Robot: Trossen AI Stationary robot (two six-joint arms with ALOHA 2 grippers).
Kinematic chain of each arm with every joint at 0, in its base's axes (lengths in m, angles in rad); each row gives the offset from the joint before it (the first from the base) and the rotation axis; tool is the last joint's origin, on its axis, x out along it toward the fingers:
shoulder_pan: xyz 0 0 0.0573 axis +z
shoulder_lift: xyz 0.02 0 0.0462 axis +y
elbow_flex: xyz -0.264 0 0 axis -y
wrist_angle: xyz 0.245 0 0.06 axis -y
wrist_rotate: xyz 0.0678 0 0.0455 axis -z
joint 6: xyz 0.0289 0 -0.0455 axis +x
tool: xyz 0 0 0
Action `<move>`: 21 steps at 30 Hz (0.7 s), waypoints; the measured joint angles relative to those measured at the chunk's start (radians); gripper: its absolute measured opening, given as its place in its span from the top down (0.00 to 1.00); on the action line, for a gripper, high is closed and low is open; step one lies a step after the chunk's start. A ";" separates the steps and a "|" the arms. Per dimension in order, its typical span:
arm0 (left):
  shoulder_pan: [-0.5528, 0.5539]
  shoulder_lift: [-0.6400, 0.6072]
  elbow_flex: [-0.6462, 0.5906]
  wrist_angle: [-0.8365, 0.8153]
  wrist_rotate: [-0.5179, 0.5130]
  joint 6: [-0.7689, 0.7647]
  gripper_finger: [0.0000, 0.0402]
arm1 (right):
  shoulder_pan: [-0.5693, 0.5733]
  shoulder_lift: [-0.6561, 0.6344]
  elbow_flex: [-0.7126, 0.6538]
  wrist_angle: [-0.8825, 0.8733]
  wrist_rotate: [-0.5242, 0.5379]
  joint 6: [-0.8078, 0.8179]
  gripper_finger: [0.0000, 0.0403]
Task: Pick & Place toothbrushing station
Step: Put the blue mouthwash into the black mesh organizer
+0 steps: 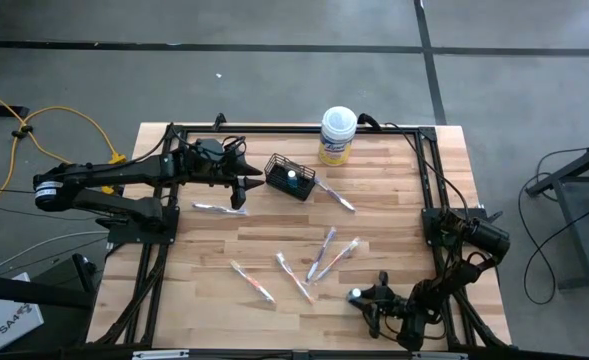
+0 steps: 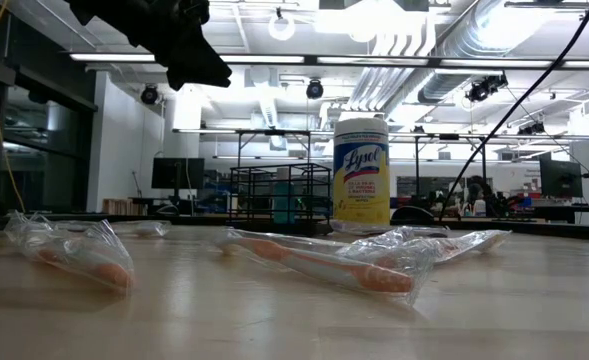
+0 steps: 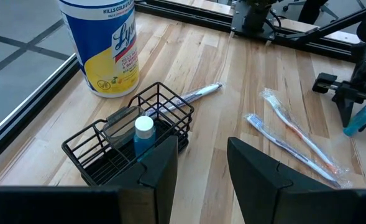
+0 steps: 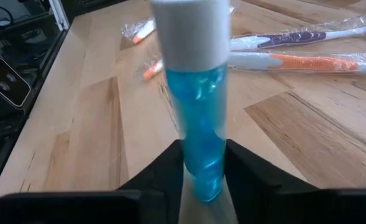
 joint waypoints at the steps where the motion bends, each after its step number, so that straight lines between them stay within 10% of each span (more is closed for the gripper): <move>1: 0.000 0.000 0.000 0.000 0.000 0.000 0.66 | 0.000 0.000 0.000 0.000 0.000 0.000 0.79; 21: 0.000 0.000 0.000 0.000 0.000 0.000 0.66 | -0.003 -0.010 -0.001 -0.004 -0.010 -0.069 0.81</move>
